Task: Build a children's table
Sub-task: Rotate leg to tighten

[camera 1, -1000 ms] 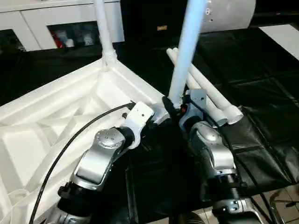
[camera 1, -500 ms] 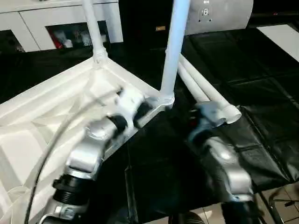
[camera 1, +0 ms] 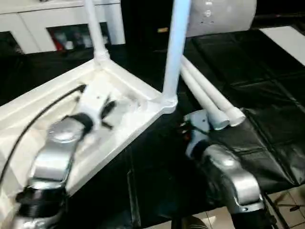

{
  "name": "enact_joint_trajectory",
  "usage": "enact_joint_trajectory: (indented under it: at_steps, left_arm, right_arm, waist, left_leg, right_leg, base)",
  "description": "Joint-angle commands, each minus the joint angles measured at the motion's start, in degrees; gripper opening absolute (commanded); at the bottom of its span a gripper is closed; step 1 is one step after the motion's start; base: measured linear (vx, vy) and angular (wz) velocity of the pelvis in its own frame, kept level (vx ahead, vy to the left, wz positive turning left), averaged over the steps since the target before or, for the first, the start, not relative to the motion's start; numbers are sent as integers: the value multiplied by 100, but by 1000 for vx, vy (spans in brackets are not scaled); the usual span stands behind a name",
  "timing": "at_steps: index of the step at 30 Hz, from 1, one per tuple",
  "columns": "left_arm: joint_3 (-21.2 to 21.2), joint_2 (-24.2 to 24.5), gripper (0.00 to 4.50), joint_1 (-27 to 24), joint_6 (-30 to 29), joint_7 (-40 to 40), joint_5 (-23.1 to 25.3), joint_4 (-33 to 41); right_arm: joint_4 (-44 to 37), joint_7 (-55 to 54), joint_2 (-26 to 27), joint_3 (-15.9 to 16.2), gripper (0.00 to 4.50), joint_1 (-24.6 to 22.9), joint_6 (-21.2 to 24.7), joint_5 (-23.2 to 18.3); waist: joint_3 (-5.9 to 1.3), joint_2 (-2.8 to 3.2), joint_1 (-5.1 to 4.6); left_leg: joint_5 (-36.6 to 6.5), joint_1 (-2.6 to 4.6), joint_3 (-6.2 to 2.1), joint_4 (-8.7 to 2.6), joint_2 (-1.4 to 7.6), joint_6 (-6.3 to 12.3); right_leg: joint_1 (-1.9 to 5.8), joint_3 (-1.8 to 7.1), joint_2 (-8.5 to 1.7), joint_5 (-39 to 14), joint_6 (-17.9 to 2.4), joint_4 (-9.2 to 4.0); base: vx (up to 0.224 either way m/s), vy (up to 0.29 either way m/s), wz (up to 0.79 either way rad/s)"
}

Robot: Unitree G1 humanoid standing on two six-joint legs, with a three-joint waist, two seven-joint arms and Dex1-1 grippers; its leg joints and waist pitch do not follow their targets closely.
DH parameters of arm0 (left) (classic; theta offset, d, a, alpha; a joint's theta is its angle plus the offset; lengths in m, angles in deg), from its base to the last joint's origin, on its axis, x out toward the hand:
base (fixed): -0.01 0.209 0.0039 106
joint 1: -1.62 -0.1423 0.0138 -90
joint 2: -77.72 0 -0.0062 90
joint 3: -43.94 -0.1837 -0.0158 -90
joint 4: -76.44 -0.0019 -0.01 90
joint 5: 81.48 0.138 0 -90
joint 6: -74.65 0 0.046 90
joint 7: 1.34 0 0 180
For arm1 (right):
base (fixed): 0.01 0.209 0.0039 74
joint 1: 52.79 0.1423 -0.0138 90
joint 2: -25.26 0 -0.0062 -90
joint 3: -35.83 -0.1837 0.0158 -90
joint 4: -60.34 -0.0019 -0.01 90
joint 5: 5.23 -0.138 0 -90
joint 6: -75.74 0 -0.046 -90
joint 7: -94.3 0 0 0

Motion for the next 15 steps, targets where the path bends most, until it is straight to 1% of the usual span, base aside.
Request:
enact_joint_trajectory:
  at_steps: [1,2,3,4,5,6,9,10,11,12,13,14,15]
  left_arm:
    - [109,229,88,-95,-279,0,129,263]
    - [109,270,88,-114,-307,5,147,289]
    - [159,649,88,-302,-589,50,334,494]
    - [194,750,88,-362,-664,55,386,542]
    - [274,983,88,-501,-788,64,521,619]
    - [334,1146,88,-610,-848,62,633,653]
    - [558,1401,88,-869,-1042,-10,770,768]
    - [602,1432,88,-917,-1092,-26,770,803]
    - [660,1458,88,-981,-1177,-60,763,856]
    - [789,1465,88,-1095,-1205,-143,786,914]
    - [838,1471,88,-1141,-1222,-193,788,953]
    - [1027,1223,88,-1114,-1254,-259,606,1025]
    - [1160,1038,88,-1095,-1287,-302,467,1087]
  right_arm:
    - [-105,-13,-24,52,450,-7,125,62]
    - [-110,-13,-25,57,450,-10,133,64]
    - [-154,24,-67,117,450,-19,201,86]
    - [-165,36,-76,132,450,-24,228,80]
    - [-176,60,-101,175,450,-35,255,86]
    - [-171,61,-109,204,450,-43,254,98]
    - [-143,17,-88,250,450,-47,283,96]
    - [-141,7,-84,260,450,-48,282,96]
    - [-145,1,-77,274,450,-55,286,93]
    - [-155,-1,-45,293,450,-65,227,86]
    - [-164,-1,-29,301,450,-69,179,73]
    - [-212,-4,5,289,450,-83,191,20]
    - [-256,-5,26,281,450,-102,209,-20]
  waist:
    - [-475,35,24]
    - [-468,40,28]
    - [-474,71,47]
    - [-477,70,48]
    - [-473,81,47]
    - [-469,72,35]
    - [-474,91,37]
    - [-482,93,46]
    - [-469,107,61]
    - [-473,108,72]
    - [-470,111,72]
    - [-472,108,64]
    - [-476,94,80]
  left_leg:
    - [-787,185,-194,-373,324,182]
    - [-838,191,-191,-379,318,145]
    - [-876,200,-197,-380,322,100]
    - [-888,196,-204,-385,327,78]
    - [-930,203,-201,-390,316,42]
    - [-942,189,-202,-395,309,23]
    - [-1047,205,-205,-395,306,-48]
    - [-1050,213,-206,-394,311,-54]
    - [-1131,229,-206,-403,314,-75]
    - [-1187,229,-211,-404,318,-110]
    - [-1220,214,-220,-415,324,-128]
    - [-1301,217,-219,-421,325,-160]
    - [-1327,229,-223,-413,323,-175]
  right_leg:
    - [264,276,-448,-685,-1199,-371]
    - [253,278,-437,-710,-1180,-375]
    - [250,278,-441,-723,-1172,-370]
    - [253,274,-440,-710,-1164,-363]
    - [249,272,-427,-734,-1134,-364]
    - [250,273,-421,-725,-1117,-365]
    - [241,281,-434,-815,-1116,-378]
    - [240,282,-437,-796,-1122,-377]
    - [214,282,-430,-866,-1126,-388]
    - [216,284,-432,-855,-1140,-382]
    - [224,281,-436,-850,-1144,-375]
    - [220,279,-435,-853,-1150,-369]
    - [221,282,-440,-869,-1141,-389]
  base:
    - [0,0,0]
    - [0,0,0]
    - [0,0,0]
    - [0,0,0]
    - [0,0,0]
    - [0,0,0]
    - [0,0,0]
    - [0,0,0]
    - [0,0,0]
    - [0,0,0]
    - [0,0,0]
    - [0,0,0]
    - [0,0,0]
